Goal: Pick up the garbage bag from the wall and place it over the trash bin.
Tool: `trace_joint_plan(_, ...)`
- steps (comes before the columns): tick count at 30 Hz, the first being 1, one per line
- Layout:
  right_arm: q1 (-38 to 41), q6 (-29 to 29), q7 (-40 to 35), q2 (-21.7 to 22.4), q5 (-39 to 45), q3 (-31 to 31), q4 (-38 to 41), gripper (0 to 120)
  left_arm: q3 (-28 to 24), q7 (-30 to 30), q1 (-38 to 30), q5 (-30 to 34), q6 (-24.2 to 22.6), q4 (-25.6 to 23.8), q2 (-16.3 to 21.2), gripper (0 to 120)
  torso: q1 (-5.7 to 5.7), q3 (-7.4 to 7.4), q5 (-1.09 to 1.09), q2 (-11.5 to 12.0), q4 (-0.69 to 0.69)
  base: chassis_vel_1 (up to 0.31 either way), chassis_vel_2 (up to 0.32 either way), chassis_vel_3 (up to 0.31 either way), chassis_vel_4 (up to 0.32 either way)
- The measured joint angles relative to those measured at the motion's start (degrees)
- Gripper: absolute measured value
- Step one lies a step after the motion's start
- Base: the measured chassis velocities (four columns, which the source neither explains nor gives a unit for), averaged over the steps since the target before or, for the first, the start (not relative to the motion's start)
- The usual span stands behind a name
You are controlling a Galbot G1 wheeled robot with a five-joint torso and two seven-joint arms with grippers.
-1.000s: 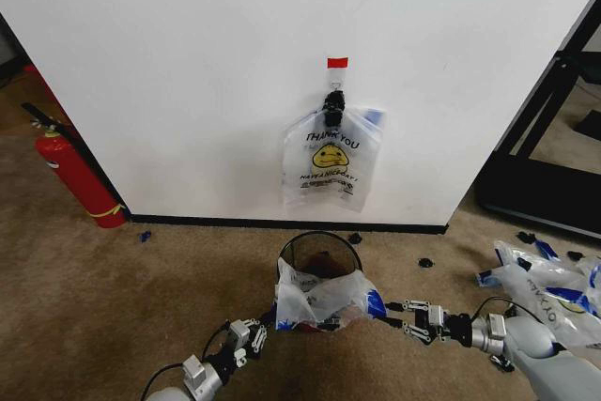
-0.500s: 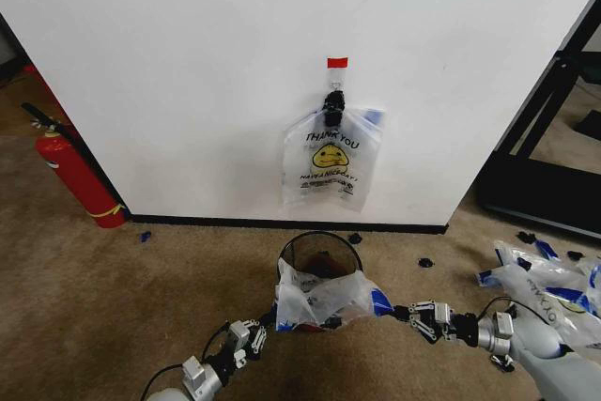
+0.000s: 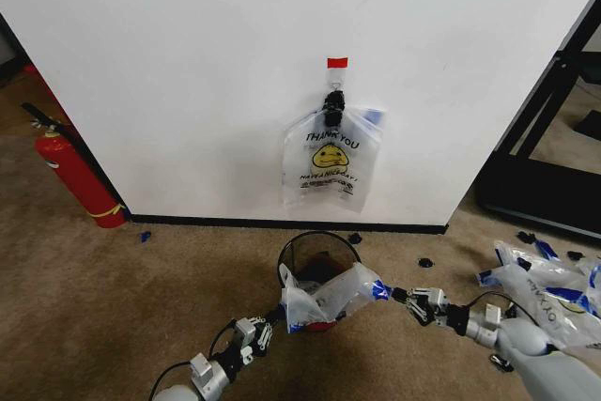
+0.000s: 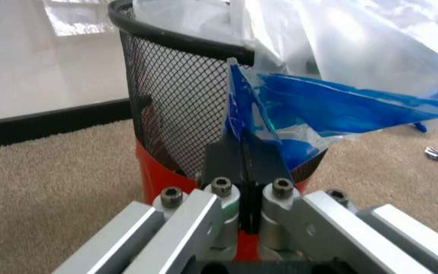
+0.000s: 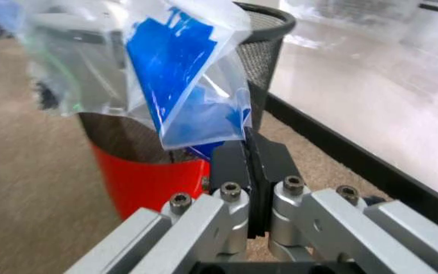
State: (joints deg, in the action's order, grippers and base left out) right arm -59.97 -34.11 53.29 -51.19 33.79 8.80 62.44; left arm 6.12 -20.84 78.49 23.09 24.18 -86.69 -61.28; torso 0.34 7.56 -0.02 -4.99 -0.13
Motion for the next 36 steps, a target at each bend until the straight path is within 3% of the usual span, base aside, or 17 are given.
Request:
trace_joint_plan(7,1.1,0.9,-9.5,-2.6,3.1,-2.8,-0.8,0,0.2,0.3,-0.9,0.2,-0.3,0.8,-0.1,0,0.0,0.0,0.01,0.0,0.0,0.0,0.0,0.0,0.0)
trace_joint_plan(20,1.6,1.1,-14.5,-5.4,3.0,-5.2,-0.8,0,0.5,1.3,-0.9,0.5,-0.8,1.6,-0.4,0,0.0,0.0,0.01,0.0,0.0,0.0,0.0,0.0,0.0)
trace_joint_plan(25,0.7,1.8,-14.5,-4.2,2.1,-4.7,0.1,18,0.8,1.8,0.1,0.3,-0.7,0.6,0.3,0,0.0,0.0,0.03,0.0,0.0,0.0,0.0,0.0,0.0)
trace_joint_plan(28,-0.2,2.7,-14.2,-2.3,0.8,-3.6,0.9,29,1.2,6.1,1.5,-1.9,-0.9,-1.3,1.2,13,0.0,0.0,0.02,0.0,0.0,0.0,0.0,0.0,0.0)
trace_joint_plan(30,-0.3,2.9,-13.9,-1.9,0.7,-3.4,1.1,31,1.3,7.1,1.9,-2.5,-1.0,-1.7,1.4,13,0.0,0.0,0.02,0.0,0.0,0.0,0.0,0.0,0.0)
trace_joint_plan(32,-0.9,3.3,-10.2,0.4,-1.0,-1.6,1.3,44,1.8,12.4,3.7,-6.7,-2.2,-4.0,2.3,26,0.0,0.0,0.02,0.0,0.0,0.0,0.0,0.0,0.0)
trace_joint_plan(35,-0.9,3.2,-4.4,1.9,-2.9,-0.2,0.9,52,2.4,15.7,5.0,-11.4,-3.5,-5.1,2.8,34,0.0,-0.01,0.02,0.0,0.0,0.0,0.0,0.0,0.0)
trace_joint_plan(36,-0.7,3.1,0.8,2.8,-5.0,1.1,0.5,61,2.8,18.2,6.0,-15.0,-4.7,-5.5,3.0,43,0.0,-0.01,0.02,0.0,-0.01,0.0,0.0,0.0,0.0)
